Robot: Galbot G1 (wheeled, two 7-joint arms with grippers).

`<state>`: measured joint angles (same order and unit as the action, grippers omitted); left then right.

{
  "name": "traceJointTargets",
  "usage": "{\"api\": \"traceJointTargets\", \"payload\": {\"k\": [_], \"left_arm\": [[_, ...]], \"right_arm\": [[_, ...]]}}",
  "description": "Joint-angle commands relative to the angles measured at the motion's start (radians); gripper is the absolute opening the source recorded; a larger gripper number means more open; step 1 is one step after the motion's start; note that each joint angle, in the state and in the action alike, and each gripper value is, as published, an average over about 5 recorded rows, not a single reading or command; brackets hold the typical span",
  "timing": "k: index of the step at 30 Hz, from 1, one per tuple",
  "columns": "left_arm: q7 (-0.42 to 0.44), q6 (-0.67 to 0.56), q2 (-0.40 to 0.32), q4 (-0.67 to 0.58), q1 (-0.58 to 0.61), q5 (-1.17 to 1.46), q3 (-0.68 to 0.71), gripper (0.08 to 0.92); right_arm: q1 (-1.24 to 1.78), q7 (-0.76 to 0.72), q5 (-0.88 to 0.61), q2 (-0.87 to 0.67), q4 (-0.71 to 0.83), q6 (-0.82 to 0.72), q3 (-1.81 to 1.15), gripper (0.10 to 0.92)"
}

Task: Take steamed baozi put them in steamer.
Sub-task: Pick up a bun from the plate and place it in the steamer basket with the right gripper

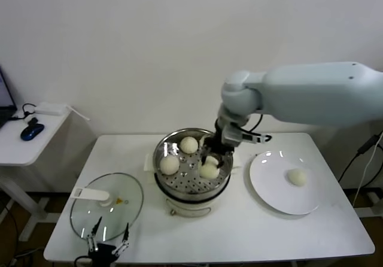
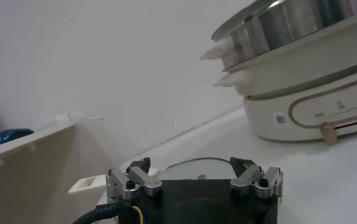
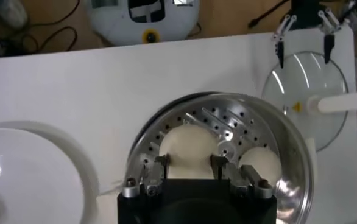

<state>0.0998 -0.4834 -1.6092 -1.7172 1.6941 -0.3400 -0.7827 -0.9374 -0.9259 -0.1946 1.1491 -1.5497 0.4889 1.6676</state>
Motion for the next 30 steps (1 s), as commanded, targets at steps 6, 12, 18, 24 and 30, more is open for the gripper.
{"api": "traceJointTargets", "payload": {"k": [6, 12, 18, 24, 30], "left_arm": [[-0.001, 0.0, 0.005, 0.011, -0.007, 0.012, -0.007, 0.823], [0.001, 0.002, 0.004, 0.017, -0.015, 0.015, -0.007, 0.823], [0.004, 0.002, 0.004, 0.019, -0.015, 0.014, -0.005, 0.823], [0.005, 0.001, 0.005, 0.018, -0.009, 0.012, -0.005, 0.823], [0.006, 0.0, 0.007, 0.017, 0.001, 0.008, -0.006, 0.823]], "right_arm": [[0.227, 0.012, 0.097, 0.206, 0.202, 0.07, -0.053, 0.501], [0.233, 0.013, 0.09, 0.216, 0.218, 0.075, -0.048, 0.504], [0.203, 0.006, 0.057, 0.219, 0.231, 0.1, -0.031, 0.536], [0.131, -0.009, -0.032, 0.212, 0.23, 0.128, 0.001, 0.651], [-0.012, -0.073, -0.167, 0.167, 0.248, 0.144, 0.107, 0.799]]}}
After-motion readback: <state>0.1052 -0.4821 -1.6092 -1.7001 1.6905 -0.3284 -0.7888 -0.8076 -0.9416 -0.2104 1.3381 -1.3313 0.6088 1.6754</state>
